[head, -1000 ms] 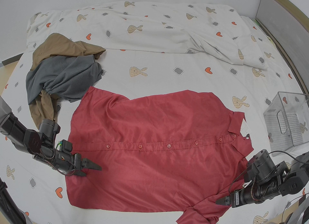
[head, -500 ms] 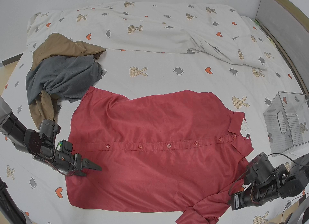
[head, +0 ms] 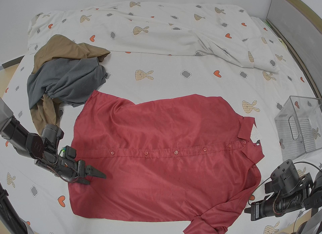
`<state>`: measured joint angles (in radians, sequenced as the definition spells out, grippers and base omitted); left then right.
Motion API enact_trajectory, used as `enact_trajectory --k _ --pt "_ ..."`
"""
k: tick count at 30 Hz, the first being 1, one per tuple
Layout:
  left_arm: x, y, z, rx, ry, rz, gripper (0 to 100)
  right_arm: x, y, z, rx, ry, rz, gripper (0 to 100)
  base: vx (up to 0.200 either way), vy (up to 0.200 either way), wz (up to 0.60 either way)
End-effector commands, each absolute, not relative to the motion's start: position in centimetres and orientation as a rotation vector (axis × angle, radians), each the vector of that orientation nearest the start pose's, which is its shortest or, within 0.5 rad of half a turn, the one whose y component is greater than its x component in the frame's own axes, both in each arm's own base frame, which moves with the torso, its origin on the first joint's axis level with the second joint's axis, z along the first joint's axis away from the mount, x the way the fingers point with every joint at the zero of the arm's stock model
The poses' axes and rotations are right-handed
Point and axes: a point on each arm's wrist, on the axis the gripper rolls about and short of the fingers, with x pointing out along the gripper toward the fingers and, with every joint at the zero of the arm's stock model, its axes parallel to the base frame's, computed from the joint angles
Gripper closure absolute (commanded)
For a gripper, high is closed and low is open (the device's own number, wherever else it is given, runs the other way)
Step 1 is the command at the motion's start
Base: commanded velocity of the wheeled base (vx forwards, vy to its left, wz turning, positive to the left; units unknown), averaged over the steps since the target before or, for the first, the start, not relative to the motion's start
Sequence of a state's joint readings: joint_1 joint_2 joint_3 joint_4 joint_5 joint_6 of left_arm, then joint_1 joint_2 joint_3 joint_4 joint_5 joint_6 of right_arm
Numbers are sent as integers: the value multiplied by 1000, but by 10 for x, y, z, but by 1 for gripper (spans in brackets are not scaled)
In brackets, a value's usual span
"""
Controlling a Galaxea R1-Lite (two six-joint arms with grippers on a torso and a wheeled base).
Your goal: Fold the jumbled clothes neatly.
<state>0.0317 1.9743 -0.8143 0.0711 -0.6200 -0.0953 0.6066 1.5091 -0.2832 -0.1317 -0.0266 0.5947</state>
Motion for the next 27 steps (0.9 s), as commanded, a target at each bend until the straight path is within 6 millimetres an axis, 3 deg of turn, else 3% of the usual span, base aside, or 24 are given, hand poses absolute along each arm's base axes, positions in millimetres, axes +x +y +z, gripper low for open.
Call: enact_trajectory --k 1,9,17,18,27 --pt "288 -4 53 -478 1209 -458 0 137 105 69 148 1162 232 0 0 0 0" --pt "288 -4 53 -477 1212 -458 0 171 132 43 69 1227 145 0 0 0 0" --pt "288 -4 51 -478 1216 -460 0 178 136 45 73 1199 130 0 0 0 0" --pt "288 -4 51 -480 1218 -458 0 178 136 45 74 1197 131 100 0 0 0" --pt "288 -4 50 -480 1222 -459 0 174 131 44 71 1209 117 100 0 0 0"
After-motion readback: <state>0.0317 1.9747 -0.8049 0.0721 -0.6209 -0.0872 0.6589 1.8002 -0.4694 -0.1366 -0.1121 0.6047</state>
